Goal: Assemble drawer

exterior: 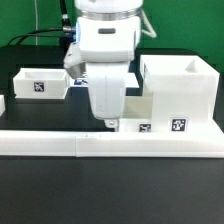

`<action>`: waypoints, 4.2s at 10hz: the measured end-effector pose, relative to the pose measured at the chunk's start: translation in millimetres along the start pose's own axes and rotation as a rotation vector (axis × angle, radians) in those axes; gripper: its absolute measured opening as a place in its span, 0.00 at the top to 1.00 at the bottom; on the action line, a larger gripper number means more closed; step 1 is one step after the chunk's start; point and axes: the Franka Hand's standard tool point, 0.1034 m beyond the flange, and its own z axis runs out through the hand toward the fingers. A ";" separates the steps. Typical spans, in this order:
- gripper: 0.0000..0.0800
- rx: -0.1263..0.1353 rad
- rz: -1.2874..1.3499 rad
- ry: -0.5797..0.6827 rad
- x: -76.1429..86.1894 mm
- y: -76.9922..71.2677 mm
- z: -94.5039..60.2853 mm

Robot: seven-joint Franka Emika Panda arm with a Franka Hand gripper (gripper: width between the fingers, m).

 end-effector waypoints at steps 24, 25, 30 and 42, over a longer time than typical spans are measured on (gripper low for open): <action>0.19 0.028 0.048 -0.076 -9.3 -6.0 0.6; 0.19 0.058 -0.068 -0.076 -16.9 -10.6 2.0; 0.19 0.095 -0.084 -0.079 -13.3 -17.2 3.2; 0.19 0.163 -0.073 -0.078 25.0 -19.2 7.0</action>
Offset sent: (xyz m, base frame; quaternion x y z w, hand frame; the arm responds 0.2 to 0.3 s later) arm 0.0000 0.0000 0.0000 0.0000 0.0000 0.0000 1.0000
